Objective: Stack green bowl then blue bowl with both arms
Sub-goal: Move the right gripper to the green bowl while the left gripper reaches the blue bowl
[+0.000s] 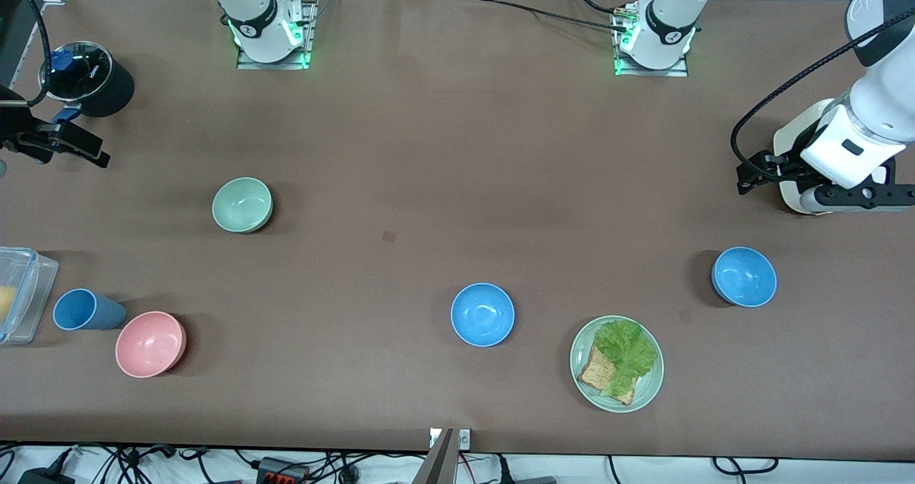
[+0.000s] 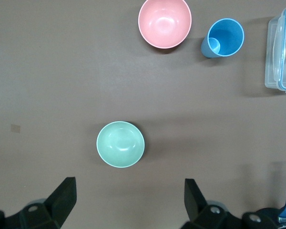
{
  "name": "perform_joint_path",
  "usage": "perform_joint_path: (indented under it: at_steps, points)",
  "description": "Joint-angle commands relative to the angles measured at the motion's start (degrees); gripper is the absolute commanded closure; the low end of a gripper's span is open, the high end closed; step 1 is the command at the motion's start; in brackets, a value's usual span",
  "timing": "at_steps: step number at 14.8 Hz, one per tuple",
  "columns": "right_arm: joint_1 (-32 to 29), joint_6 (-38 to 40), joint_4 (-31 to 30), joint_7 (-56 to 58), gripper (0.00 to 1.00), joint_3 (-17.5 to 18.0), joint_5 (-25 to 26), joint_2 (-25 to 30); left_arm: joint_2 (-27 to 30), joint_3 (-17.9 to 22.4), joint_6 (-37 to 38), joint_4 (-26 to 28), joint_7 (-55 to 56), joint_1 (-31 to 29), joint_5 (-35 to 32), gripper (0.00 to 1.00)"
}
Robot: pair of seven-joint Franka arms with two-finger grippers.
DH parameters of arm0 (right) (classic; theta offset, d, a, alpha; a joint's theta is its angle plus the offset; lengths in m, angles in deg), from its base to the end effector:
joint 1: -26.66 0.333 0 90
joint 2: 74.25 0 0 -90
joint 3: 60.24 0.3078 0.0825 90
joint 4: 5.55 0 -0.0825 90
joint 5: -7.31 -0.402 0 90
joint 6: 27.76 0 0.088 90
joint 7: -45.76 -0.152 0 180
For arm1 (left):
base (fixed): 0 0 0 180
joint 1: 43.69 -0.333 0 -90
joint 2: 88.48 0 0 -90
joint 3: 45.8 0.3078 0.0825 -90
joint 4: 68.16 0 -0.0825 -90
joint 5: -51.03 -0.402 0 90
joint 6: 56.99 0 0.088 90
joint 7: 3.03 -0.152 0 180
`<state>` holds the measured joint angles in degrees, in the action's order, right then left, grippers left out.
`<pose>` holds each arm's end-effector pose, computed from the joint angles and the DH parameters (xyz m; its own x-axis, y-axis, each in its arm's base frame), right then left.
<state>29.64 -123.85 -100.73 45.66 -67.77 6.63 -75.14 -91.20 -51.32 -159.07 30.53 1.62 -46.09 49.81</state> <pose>0.5821 -0.0442 0.5271 0.9966 -0.0823 0.0005 -0.0823 -0.9966 -0.0098 0.5964 -0.0290 0.4871 0.9997 0.0224 0.0132 0.0226 -0.9996 -0.0153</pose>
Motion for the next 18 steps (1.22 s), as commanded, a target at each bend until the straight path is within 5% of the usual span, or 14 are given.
perform_joint_path:
  at_steps: [1,7,18]
  points:
    - [0.6,-0.2,-0.9,-1.0,0.0,-0.1,1.1,0.7,0.1,0.0,1.1,-0.6,-0.2,-0.1,1.2,0.0]
    - [0.8,-0.2,-1.1,-1.0,0.0,-0.1,1.1,-0.4,0.0,0.0,1.1,-0.7,-0.3,-0.1,1.4,0.0]
    - [1.9,-6.6,-1.3,-1.1,0.0,0.3,1.0,-20.2,-4.3,0.2,5.2,-0.6,-0.7,-0.7,1.2,0.0]
